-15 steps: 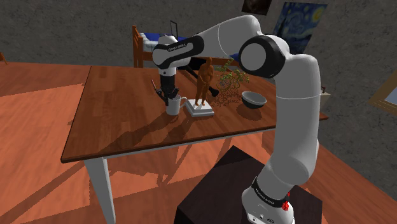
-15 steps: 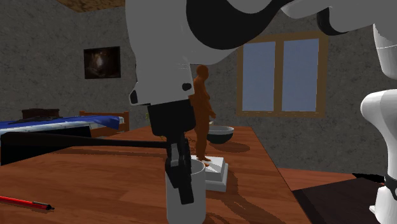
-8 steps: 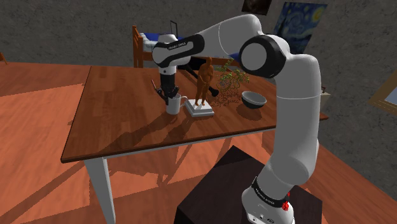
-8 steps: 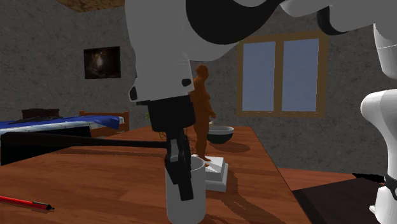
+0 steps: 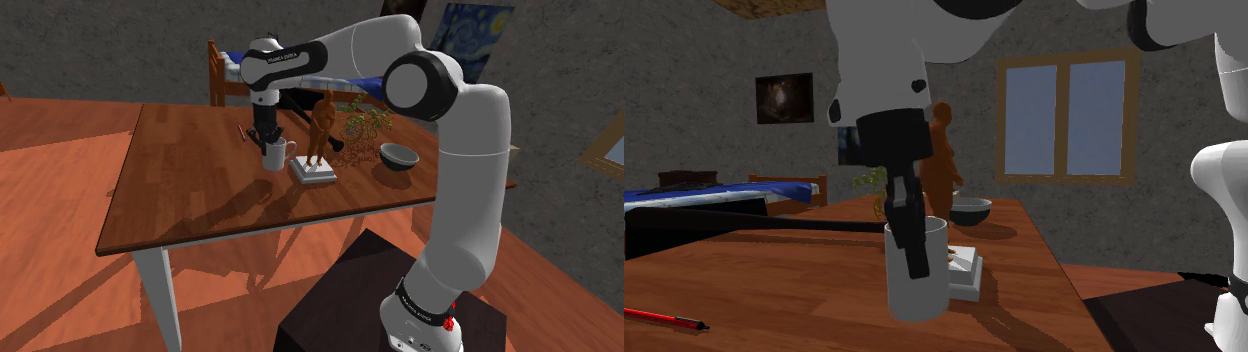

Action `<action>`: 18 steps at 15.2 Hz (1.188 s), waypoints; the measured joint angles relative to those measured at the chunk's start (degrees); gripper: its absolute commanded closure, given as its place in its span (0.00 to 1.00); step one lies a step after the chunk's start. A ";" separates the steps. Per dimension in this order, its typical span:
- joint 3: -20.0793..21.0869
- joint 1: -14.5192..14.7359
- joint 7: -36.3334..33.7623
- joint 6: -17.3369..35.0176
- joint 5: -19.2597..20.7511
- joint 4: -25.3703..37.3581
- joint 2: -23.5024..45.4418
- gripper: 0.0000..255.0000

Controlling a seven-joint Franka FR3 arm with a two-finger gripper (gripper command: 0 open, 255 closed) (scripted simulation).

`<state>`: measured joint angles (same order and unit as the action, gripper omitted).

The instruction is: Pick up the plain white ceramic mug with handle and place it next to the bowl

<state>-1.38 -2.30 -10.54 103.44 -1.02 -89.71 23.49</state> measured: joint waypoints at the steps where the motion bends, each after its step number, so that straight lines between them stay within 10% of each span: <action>1: 0.02 0.04 -0.07 -0.81 0.01 0.77 -0.04 1.00; 18: -0.02 -0.03 -0.17 -13.32 0.07 12.06 -1.27 1.00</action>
<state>-1.41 -2.33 -10.70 90.12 -0.94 -77.65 22.22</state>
